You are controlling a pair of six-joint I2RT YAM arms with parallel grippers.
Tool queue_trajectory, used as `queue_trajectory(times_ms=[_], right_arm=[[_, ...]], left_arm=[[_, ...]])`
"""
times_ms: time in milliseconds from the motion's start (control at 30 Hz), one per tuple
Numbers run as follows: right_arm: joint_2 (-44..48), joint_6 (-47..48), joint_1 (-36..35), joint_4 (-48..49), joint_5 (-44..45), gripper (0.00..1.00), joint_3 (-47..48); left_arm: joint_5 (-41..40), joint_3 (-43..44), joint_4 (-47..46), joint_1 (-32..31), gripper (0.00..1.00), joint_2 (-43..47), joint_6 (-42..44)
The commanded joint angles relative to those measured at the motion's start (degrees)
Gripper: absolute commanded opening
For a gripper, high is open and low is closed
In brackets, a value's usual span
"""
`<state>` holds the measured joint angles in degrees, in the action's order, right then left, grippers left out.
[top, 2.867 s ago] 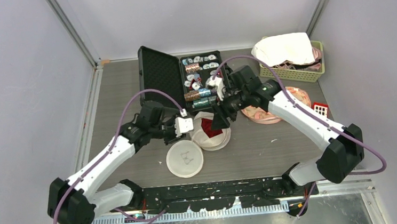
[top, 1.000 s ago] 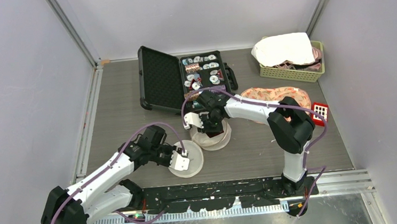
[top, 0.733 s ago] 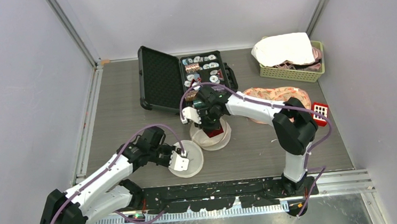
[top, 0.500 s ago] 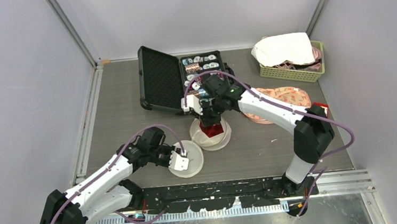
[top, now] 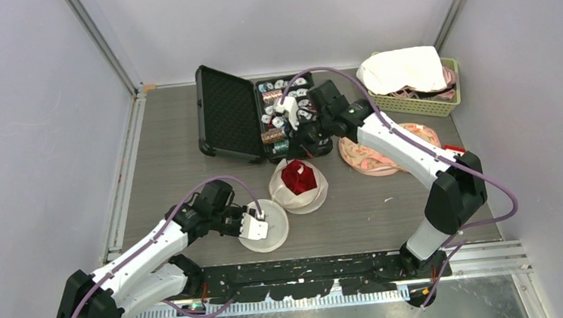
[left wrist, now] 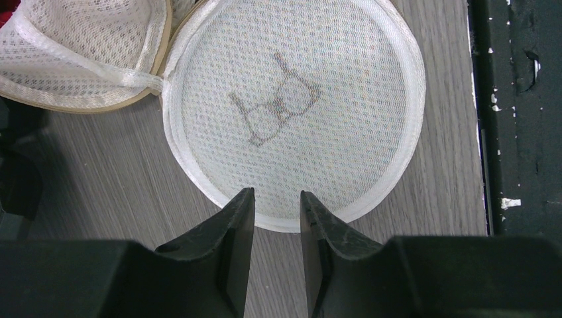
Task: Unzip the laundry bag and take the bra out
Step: Pick up the bra from the laundry bag.
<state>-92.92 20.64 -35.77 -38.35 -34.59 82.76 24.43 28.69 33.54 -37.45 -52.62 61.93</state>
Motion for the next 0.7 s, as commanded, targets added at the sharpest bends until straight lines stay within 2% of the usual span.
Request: queue_trajectory(times_ms=[0, 167, 300, 400, 500, 667], right_arm=[[5.7, -8.7, 0.8, 5.5, -5.5, 0.01, 2.6], [7.3, -14.3, 1.5, 7.5, -8.0, 0.01, 5.1], [9.0, -22.1, 3.1, 12.9, -9.6, 0.01, 5.6], [9.8, -23.8, 3.3, 13.8, -9.6, 0.01, 4.3], [10.5, -23.9, 3.3, 13.2, -9.8, 0.01, 1.3], [11.7, -24.6, 3.0, 13.7, -10.1, 0.01, -0.4]], left_arm=[[0.3, 0.1, 1.2, -0.2, 0.33, 0.2, -0.8], [-0.1, -0.4, 1.7, -0.2, 0.33, 0.3, -1.5], [0.0, -0.1, 2.5, -0.2, 0.33, 1.4, -2.1], [0.8, 1.3, 3.5, -0.2, 0.33, 2.8, -3.6], [2.3, 3.7, 1.0, -0.2, 0.33, 5.1, -9.1], [2.9, 11.1, -4.9, -0.2, 0.34, 5.3, -23.8]])
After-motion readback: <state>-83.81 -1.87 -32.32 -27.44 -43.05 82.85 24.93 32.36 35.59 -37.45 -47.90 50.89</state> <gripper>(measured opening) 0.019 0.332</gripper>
